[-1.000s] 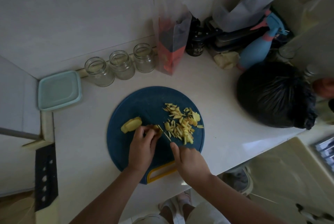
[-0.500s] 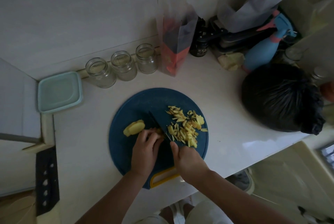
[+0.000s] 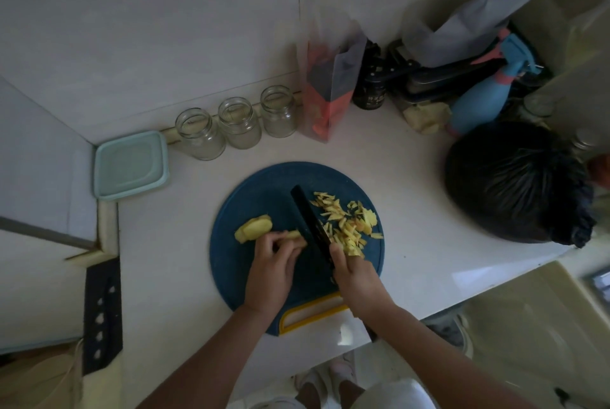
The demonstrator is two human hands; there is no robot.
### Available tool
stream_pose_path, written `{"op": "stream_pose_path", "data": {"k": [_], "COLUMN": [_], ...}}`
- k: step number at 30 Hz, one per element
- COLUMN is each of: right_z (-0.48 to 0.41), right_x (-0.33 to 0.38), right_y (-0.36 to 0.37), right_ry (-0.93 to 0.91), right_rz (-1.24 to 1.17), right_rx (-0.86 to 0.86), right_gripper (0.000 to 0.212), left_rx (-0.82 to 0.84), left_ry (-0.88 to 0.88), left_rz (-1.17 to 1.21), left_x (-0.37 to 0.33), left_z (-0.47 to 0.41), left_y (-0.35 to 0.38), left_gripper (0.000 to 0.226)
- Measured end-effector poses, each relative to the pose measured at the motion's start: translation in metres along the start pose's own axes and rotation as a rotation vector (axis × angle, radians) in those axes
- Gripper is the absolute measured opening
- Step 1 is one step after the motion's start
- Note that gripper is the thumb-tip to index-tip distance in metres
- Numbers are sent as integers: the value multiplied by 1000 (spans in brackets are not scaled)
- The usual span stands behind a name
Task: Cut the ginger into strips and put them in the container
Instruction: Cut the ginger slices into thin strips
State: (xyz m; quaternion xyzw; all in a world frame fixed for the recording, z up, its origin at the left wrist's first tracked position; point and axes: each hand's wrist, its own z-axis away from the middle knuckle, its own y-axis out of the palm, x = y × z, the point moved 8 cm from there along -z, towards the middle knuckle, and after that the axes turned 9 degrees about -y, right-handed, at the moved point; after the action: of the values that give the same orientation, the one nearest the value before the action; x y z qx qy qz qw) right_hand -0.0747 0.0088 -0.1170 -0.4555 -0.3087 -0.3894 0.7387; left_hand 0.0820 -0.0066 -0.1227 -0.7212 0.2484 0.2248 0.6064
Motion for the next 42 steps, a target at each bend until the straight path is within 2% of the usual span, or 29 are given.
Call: {"op": "stream_pose_path", "data": {"k": [3, 7, 12, 30, 38, 42], "right_z": [10, 16, 15, 1, -9, -19], "right_x": [4, 11, 9, 9, 10, 16], "right_y": [-1, 3, 5, 16, 29, 30], "right_ry": [-58, -113, -112, -37, 16, 53], "right_rz": [58, 104, 157, 196, 250, 162], "right_rx": [29, 50, 48, 174, 93, -2], "right_gripper": [64, 58, 58, 57, 58, 61], "left_rx": [-4, 5, 14, -15, -7, -26], "left_ry": [12, -15, -12, 19, 15, 39], "left_rz": [15, 13, 25, 61, 25, 31], "left_x": [0, 1, -1, 3, 6, 3], "left_z": [0, 0, 0, -1, 0, 1], "left_y": [0, 0, -1, 1, 3, -1], "left_gripper": [25, 18, 26, 23, 26, 22]}}
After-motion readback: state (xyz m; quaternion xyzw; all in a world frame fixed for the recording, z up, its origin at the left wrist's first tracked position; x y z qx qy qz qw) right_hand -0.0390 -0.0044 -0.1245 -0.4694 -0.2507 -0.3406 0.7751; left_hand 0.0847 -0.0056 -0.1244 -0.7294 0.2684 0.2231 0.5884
